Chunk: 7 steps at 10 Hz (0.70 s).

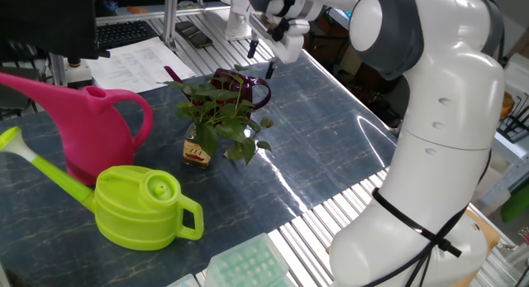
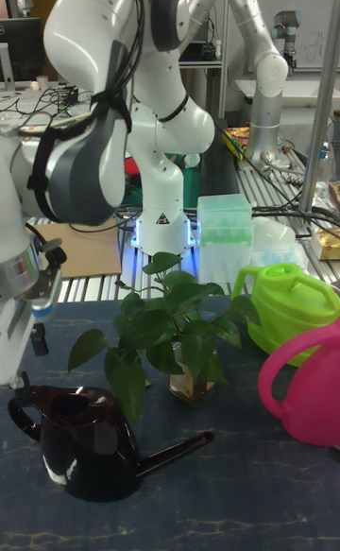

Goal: Water the plant

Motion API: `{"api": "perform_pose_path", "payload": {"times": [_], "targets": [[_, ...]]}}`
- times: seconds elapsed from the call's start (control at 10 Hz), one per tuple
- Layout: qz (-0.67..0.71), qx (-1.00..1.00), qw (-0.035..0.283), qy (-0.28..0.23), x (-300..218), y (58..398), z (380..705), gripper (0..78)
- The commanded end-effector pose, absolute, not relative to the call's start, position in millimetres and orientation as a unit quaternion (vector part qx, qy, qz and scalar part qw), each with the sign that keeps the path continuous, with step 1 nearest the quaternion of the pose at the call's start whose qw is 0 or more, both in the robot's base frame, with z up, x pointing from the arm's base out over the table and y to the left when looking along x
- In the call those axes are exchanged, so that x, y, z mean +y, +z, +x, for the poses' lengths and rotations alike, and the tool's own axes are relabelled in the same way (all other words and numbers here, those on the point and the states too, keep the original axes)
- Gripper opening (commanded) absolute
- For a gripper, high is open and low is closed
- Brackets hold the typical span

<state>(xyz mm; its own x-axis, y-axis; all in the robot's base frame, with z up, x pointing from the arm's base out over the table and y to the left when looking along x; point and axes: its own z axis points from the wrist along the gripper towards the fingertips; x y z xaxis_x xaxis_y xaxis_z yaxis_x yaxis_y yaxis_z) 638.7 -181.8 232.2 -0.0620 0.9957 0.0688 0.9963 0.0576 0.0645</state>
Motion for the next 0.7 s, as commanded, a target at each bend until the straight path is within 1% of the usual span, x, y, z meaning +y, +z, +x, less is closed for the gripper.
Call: {"api": "perform_pose_path", "payload": {"times": [0.1,0.2,0.7], "targets": [[-0.689,-0.723,-0.004,-0.053,-180,219,642,77.4],[-0.689,-0.723,-0.004,-0.053,-180,219,642,77.4],[-0.697,-0.715,-0.011,-0.056,-180,196,645,77.4]]}}
